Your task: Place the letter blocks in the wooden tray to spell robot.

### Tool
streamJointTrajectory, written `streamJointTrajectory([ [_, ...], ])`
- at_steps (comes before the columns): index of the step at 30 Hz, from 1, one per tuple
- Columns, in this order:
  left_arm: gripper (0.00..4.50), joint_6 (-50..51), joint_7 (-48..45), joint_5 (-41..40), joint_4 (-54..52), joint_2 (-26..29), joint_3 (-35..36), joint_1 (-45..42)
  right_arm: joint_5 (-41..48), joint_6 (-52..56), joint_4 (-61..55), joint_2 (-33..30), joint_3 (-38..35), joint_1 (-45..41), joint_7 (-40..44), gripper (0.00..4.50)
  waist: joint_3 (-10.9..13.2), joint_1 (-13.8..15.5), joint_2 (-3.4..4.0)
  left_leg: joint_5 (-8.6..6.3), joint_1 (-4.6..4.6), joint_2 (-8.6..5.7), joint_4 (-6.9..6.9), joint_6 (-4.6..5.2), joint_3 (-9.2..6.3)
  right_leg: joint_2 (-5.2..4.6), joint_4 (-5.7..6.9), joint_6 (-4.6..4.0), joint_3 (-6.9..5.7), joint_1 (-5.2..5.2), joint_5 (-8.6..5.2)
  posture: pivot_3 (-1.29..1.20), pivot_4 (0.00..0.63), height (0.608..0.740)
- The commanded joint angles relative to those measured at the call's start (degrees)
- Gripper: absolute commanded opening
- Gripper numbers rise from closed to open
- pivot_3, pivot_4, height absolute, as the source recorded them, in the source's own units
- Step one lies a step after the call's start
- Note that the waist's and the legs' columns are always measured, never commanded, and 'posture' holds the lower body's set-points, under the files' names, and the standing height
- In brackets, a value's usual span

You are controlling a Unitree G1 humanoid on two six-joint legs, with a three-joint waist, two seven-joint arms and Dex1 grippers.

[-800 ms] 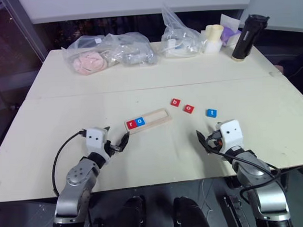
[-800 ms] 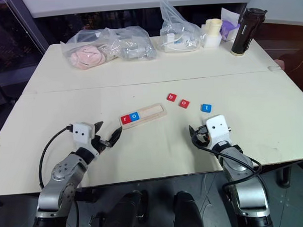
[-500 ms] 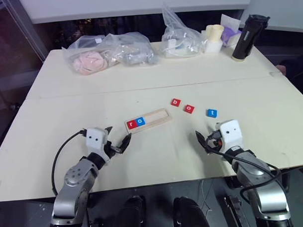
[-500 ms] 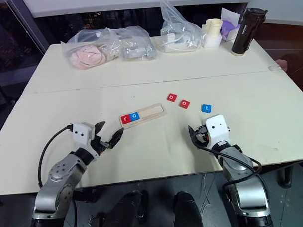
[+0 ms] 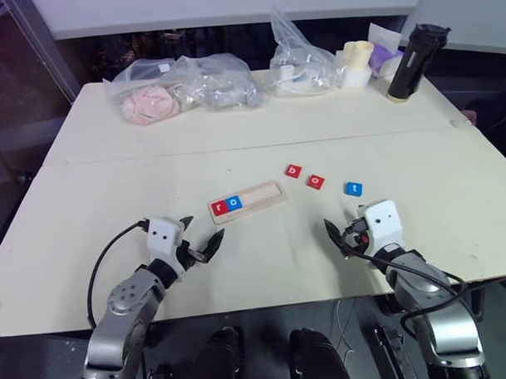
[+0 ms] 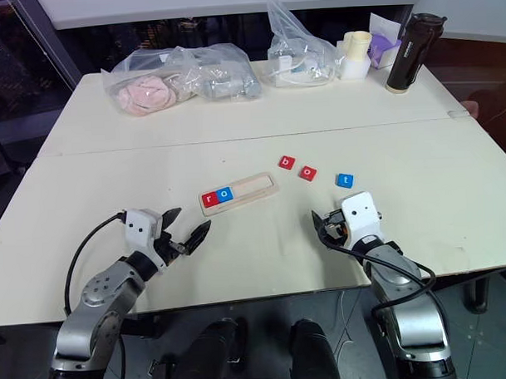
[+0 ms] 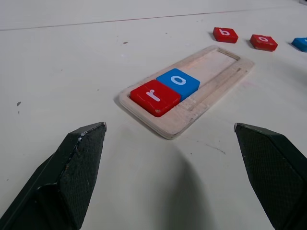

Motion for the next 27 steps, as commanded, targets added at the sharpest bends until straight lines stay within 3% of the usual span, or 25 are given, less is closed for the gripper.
streamJointTrajectory([
  [1, 4.5, -0.15, -2.94, -1.21, -0.75, 2.58, 0.86, -1.94, 0.15, -1.4, -2.69, -0.61, 0.28, -0.84, 0.34, 4.47, 0.0, 0.0, 0.0, 0.0, 0.0, 0.0, 0.0, 0.0, 0.0, 0.0, 0.0, 0.0, 0.0, 0.0, 0.0, 0.0, 0.15, 0.725],
  [7, 4.5, 0.55, -15.22, -5.71, 7.68, 11.74, 3.0, -10.21, 5.09, 2.29, -4.49, -2.16, 1.22, -3.44, 5.83, 4.47, 0.01, -0.05, 0.01, 0.0, 0.01, 0.01, 0.01, 0.0, -0.01, 0.03, 0.01, 0.01, -0.01, -0.01, -0.01, 0.0, 0.15, 0.725],
  [14, 4.5, -2.98, -33.08, -4.2, 26.24, 20.78, -0.44, -24.84, 15.58, 9.73, -9.55, -10.54, 1.79, -7.05, 17.49, 4.47, 0.04, 0.07, 0.0, 0.09, -0.02, -0.01, -0.02, 0.16, 0.01, 0.13, -0.03, -0.02, -0.02, -0.04, 0.01, 0.0, 0.15, 0.725],
  [22, 4.5, -12.8, -47.61, 2.15, 47.88, 19.77, -7.24, -38.69, 17.65, 10.73, -10.7, -13.07, 2.1, -8.48, 17.78, 4.47, 0.07, 0.04, -0.09, 0.09, -0.12, -0.02, -0.01, 0.18, 0.01, -0.02, -0.15, 0.0, -0.04, -0.06, 0.04, 0.0, 0.15, 0.725],
  [27, 4.5, -18.58, -50.8, 5.65, 58.58, 17.2, -8.78, -44.18, 17.51, 10.69, -12.15, -12.92, 2.51, -7.17, 16.28, 4.47, 0.09, 0.05, -0.12, 0.09, -0.2, -0.02, 0.01, 0.21, 0.0, 0.0, -0.14, 0.17, -0.06, -0.12, 0.14, 0.0, 0.15, 0.725],
])
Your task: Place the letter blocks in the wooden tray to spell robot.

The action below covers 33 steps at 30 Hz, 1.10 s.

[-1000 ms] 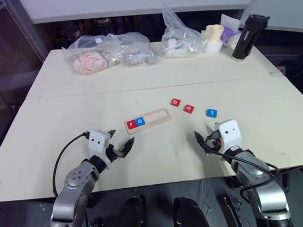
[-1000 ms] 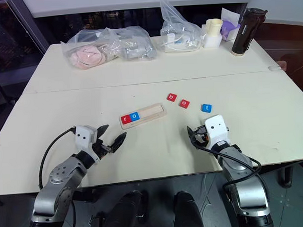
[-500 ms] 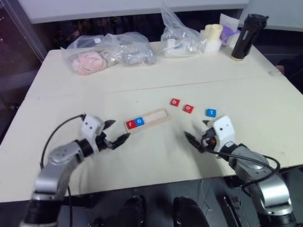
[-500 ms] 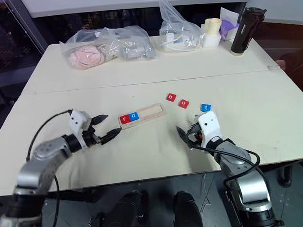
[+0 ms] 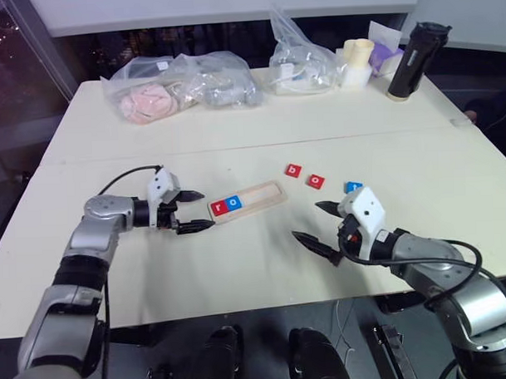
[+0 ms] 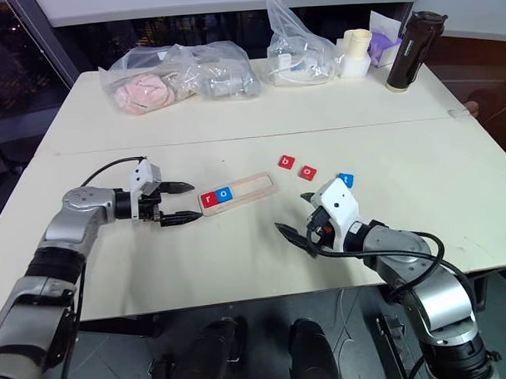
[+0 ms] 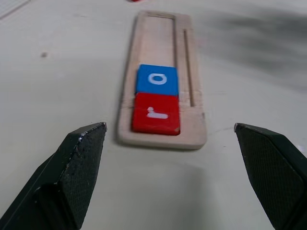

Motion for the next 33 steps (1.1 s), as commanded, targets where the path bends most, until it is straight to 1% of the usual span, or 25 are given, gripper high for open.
streamJointTrajectory([
  [1, 4.5, -4.24, -2.14, 2.15, 5.54, -0.8, -0.24, -3.21, 0.59, -0.48, -3.58, -0.14, -0.16, 0.55, -1.11, 4.47, 0.01, -0.04, -0.02, 0.0, 0.0, 0.0, 0.0, 0.0, 0.0, 0.0, 0.0, 0.01, 0.0, 0.0, 0.0, 0.0, 0.15, 0.725],
  [7, 4.5, -8.61, -2.63, 5.04, 13.28, -3.01, -0.57, -6.94, 0.75, -0.4, -4.67, -0.21, -0.24, 1.79, -2.44, 4.47, 0.1, -0.01, -0.17, 0.0, -0.01, 0.0, 0.08, 0.01, 0.0, 0.02, 0.08, 0.03, -0.01, 0.0, 0.02, 0.0, 0.15, 0.725],
  [11, 4.5, -10.21, -2.83, 6.18, 16.22, -4.22, -0.58, -8.21, 0.8, -0.31, -4.95, -0.31, -0.23, 2.0, -3.08, 4.47, 0.1, 0.05, -0.19, 0.01, -0.01, -0.01, 0.14, 0.02, 0.0, 0.02, 0.13, 0.04, -0.02, 0.02, 0.02, 0.0, 0.15, 0.725],
  [20, 4.5, -13.19, -2.91, 8.71, 16.35, -5.12, -1.32, -6.74, 0.84, -0.47, -4.81, -0.91, -0.2, 2.0, -3.54, 4.47, 0.1, 0.03, -0.19, 0.01, 0.0, -0.01, 0.19, 0.02, 0.0, 0.12, 0.2, 0.05, -0.02, 0.03, 0.03, 0.0, 0.15, 0.725],
  [25, 4.5, -14.32, -0.95, 9.94, 16.62, -5.36, -1.33, -5.59, 0.69, -0.47, -4.69, -0.82, 0.22, 1.69, -3.88, 4.47, 0.08, 0.08, -0.19, 0.01, 0.04, -0.01, 0.24, 0.02, -0.01, 0.12, 0.23, 0.05, -0.02, 0.08, 0.03, 0.0, 0.15, 0.725],
  [28, 4.5, -15.89, 2.09, 11.14, 17.7, -5.77, -1.36, -5.19, 0.35, -0.74, -4.19, -0.92, 0.59, 1.2, -3.99, 4.47, 0.07, 0.06, -0.18, 0.01, 0.06, -0.01, 0.33, 0.02, -0.02, 0.12, 0.28, 0.05, -0.02, 0.12, 0.03, 0.0, 0.15, 0.725],
  [33, 4.5, -16.67, 5.16, 12.07, 16.96, -6.58, -1.88, -3.59, 0.17, -0.81, -4.07, -0.88, 0.85, 1.05, -4.42, 4.47, 0.01, 0.14, -0.18, 0.01, 0.25, 0.0, 0.4, 0.02, -0.06, 0.0, 0.28, 0.03, -0.04, 0.4, 0.03, 0.0, 0.15, 0.725],
])
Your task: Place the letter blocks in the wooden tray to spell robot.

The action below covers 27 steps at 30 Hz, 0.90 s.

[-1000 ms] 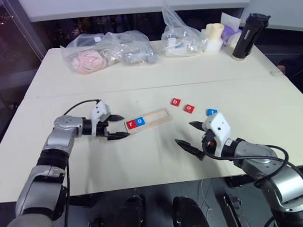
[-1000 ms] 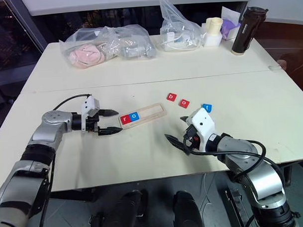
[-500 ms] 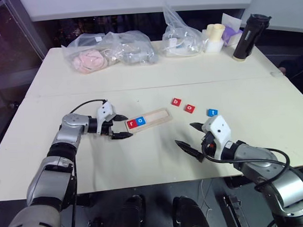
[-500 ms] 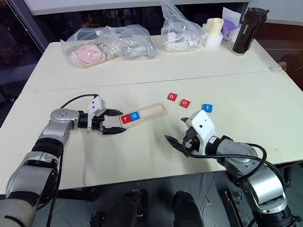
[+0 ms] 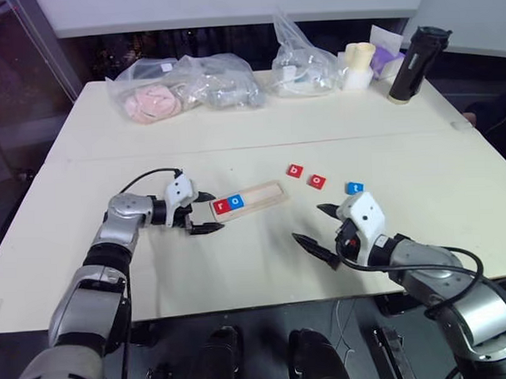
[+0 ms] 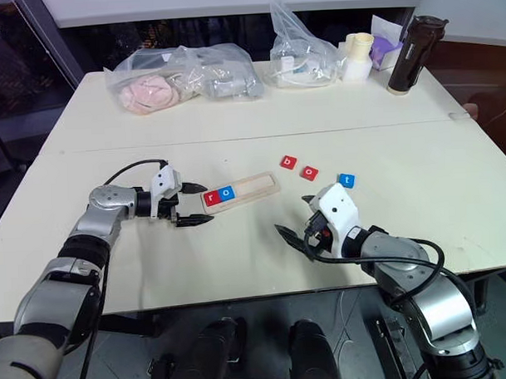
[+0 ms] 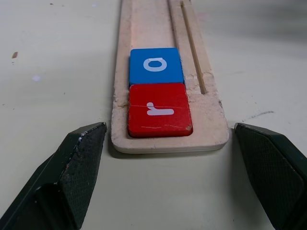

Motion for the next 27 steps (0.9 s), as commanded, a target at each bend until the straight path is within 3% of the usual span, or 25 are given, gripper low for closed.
streamJointTrajectory([
  [1, 4.5, -0.07, 3.18, 2.9, 0.17, -0.52, -1.07, 2.36, -0.26, -0.92, -1.75, -0.65, -0.36, -0.53, -0.34, 4.47, -0.01, 0.0, 0.01, 0.0, 0.06, 0.0, 0.0, 0.01, 0.0, -0.02, -0.01, -0.06, 0.0, 0.07, -0.04, 0.0, 0.15, 0.725],
  [6, 4.5, 0.18, 4.2, 2.94, -1.6, -0.68, -1.29, 3.99, -0.47, -0.84, -1.84, -0.6, -0.18, -0.41, -0.65, 4.47, -0.09, -0.06, 0.03, -0.12, 0.67, 0.04, -0.16, -0.12, -0.02, -0.12, -0.31, 0.13, -0.01, 0.77, -0.21, 0.0, 0.15, 0.725],
  [12, 4.5, 1.07, 4.19, 2.75, -1.3, -0.78, -1.2, 4.12, -0.66, -0.89, -1.42, -0.68, 0.11, -0.69, -0.5, 4.47, -0.23, -0.01, 0.17, -0.12, 0.65, 0.06, -0.35, -0.11, -0.02, -0.15, -0.65, -0.05, -0.12, 0.82, -0.04, 0.0, 0.15, 0.725],
  [16, 3.18, 1.28, 2.93, 2.57, -1.12, -0.9, -1.42, 3.96, -0.74, -0.92, -1.29, -0.73, 0.19, -0.82, -0.3, 4.5, -0.24, -0.01, 0.18, -0.12, 0.64, 0.06, -0.34, -0.11, -0.03, -0.15, -0.66, -0.05, -0.19, 0.85, -0.03, 0.0, 0.15, 0.725],
  [27, 3.12, 2.68, -2.18, 1.64, -9.13, -1.33, -3.48, 6.78, -0.74, -0.73, -1.25, -1.36, -0.6, -0.86, 0.13, 4.5, -0.25, -0.03, 0.19, -0.19, 0.56, 0.04, -0.39, 0.0, -0.04, -0.17, -0.89, -0.04, -0.22, 0.84, -0.02, 0.0, 0.15, 0.725],
])
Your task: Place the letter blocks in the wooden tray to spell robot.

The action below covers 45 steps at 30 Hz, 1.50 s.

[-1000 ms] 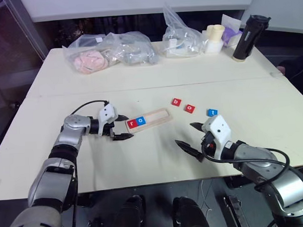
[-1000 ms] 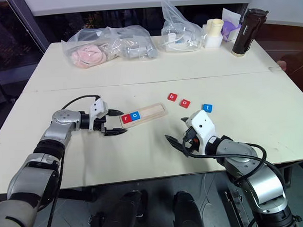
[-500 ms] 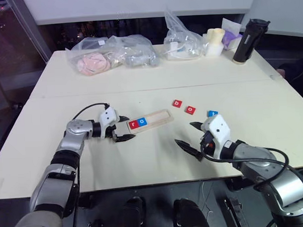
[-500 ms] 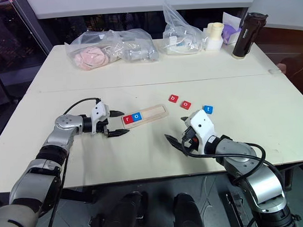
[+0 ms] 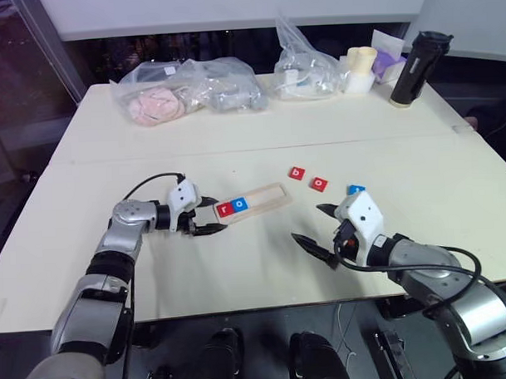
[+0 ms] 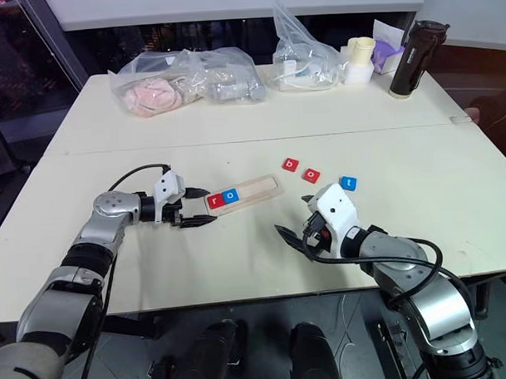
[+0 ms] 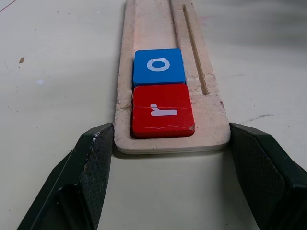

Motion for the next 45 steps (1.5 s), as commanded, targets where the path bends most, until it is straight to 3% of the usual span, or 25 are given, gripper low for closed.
streamJointTrajectory([
  [1, 3.12, 2.0, -3.71, 1.47, -4.22, -0.61, -3.84, 3.06, 0.29, -0.77, -1.17, -1.02, -1.14, -0.78, 0.37, 4.5, 0.0, 0.01, 0.0, -0.03, -0.03, -0.01, -0.01, 0.05, 0.0, 0.0, -0.03, 0.03, -0.01, -0.02, -0.02, 0.0, 0.15, 0.725],
  [17, 3.12, 10.26, -6.37, 0.83, -28.35, 0.33, -9.63, 11.78, 0.44, -0.89, -0.27, -2.81, -2.85, -0.69, 1.44, 4.5, 0.02, -0.06, 0.0, -0.13, -0.1, -0.04, -0.08, 0.17, 0.03, -0.06, -0.12, 0.1, 0.03, -0.06, -0.1, 0.0, 0.15, 0.725],
  [41, 3.12, 12.2, 0.31, 2.65, -34.06, 2.56, -10.83, 17.08, -0.3, -2.11, 1.35, -2.83, -1.7, -1.69, 2.14, 4.5, 0.01, -0.1, 0.02, -0.14, -0.09, -0.04, -0.12, 0.16, 0.04, -0.07, -0.13, 0.12, 0.06, -0.08, -0.12, 0.0, 0.15, 0.725],
  [43, 4.16, 11.94, 0.76, 2.87, -33.45, 2.58, -10.76, 17.11, -0.35, -2.21, 1.5, -2.78, -1.49, -1.86, 2.32, 4.5, 0.01, -0.08, 0.02, -0.14, -0.09, -0.04, -0.14, 0.16, 0.03, -0.07, -0.13, 0.12, 0.06, -0.09, -0.12, 0.0, 0.15, 0.725],
  [44, 4.46, 11.8, 1.05, 3.01, -33.1, 2.6, -10.74, 17.17, -0.35, -2.24, 1.52, -2.75, -1.4, -1.9, 2.39, 4.5, 0.01, -0.1, 0.02, -0.14, -0.09, -0.04, -0.14, 0.16, 0.03, -0.07, -0.13, 0.12, 0.06, -0.09, -0.12, 0.0, 0.15, 0.725],
  [45, 4.46, 11.71, 1.2, 3.1, -32.88, 2.68, -10.8, 17.28, -0.38, -2.29, 1.51, -2.76, -1.38, -1.88, 2.43, 4.5, 0.0, -0.13, 0.03, -0.14, -0.09, -0.04, -0.14, 0.16, 0.04, -0.07, -0.13, 0.12, 0.06, -0.09, -0.12, 0.0, 0.15, 0.725],
])
